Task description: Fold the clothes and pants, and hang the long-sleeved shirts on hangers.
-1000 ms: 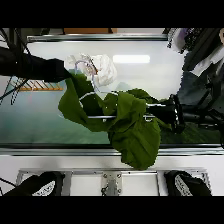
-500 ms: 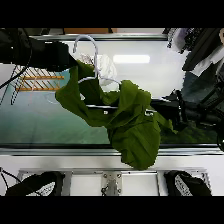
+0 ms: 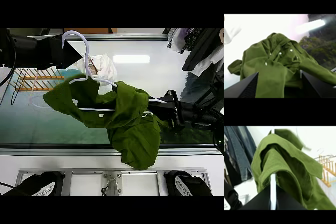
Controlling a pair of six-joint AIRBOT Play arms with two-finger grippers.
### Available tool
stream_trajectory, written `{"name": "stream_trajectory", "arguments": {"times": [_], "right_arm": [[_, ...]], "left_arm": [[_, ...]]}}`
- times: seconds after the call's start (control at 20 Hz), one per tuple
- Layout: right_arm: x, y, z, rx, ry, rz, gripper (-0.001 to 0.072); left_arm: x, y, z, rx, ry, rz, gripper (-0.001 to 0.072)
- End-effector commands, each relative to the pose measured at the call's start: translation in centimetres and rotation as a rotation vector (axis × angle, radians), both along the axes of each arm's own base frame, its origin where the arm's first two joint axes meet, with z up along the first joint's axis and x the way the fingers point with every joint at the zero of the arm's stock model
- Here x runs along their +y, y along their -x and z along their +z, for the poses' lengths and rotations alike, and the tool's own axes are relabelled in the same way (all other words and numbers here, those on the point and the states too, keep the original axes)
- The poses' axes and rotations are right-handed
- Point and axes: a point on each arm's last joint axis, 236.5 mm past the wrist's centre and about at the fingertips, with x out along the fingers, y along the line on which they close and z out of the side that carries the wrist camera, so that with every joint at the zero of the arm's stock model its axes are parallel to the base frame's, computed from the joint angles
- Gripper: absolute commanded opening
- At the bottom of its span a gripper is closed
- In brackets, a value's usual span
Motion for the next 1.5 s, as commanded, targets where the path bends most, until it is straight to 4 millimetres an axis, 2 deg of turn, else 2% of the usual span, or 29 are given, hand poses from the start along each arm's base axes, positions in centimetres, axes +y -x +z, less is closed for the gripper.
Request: {"name": "stream_trajectory", "arguments": {"times": [0.0, 0.15, 0.3, 0.45, 0.55, 0.8, 0.95, 1.1, 1.15, 1.25, 1.3, 1.45], "right_arm": [[0.0, -0.1, 0.8, 0.002, -0.034, -0.004, 0.0007], [-0.1, -0.3, 0.7, 0.006, -0.034, -0.01, 0.0007], [-0.3, -1.6, 0.5, 0.03, -0.03, -0.066, 0.0007], [-0.4, -1.7, 0.5, 0.032, -0.03, -0.07, 0.0007], [-0.7, -2.1, 0.9, 0.032, -0.049, -0.089, 0.0007], [-3.8, -5.1, 2.7, 0.025, -0.096, -0.242, 0.0007], [-6.1, -5.9, 4.3, -0.025, -0.091, -0.32, 0.0007], [-7.7, -6.2, 5.0, -0.038, -0.092, -0.372, 0.0007], [-8.4, -6.5, 5.3, -0.047, -0.086, -0.409, 0.0007], [-10.2, -7.3, 5.7, -0.074, -0.039, -0.515, 0.0007], [-11.4, -7.7, 6.0, -0.085, 0.002, -0.58, 0.0007], [-15.4, -8.3, 8.0, -0.151, 0.128, -0.771, 0.0007]], "left_arm": [[0.7, -0.2, 0.3, -0.012, 0.004, 0.019, 0.0565], [2.2, -0.3, 1.1, -0.031, 0.008, 0.057, 0.0566], [3.2, 0.3, 2.7, -0.073, 0.018, 0.082, 0.0565], [2.6, 1.7, 2.3, -0.048, -0.002, 0.046, 0.0565], [2.2, 1.9, 2.5, -0.063, -0.005, 0.029, 0.0565], [2.8, 2.1, 5.4, -0.172, 0.037, 0.067, 0.0565], [3.6, 2.6, 6.4, -0.211, 0.031, 0.092, 0.0565], [3.8, 2.7, 7.3, -0.246, 0.042, 0.104, 0.0564], [3.8, 2.7, 7.3, -0.246, 0.042, 0.104, 0.0486], [3.7, 2.5, 7.1, -0.242, 0.041, 0.103, 0.0112], [3.6, 2.4, 7.0, -0.239, 0.039, 0.1, 0.0016], [3.4, 1.8, 6.4, -0.223, 0.034, 0.095, 0.0017]]}}
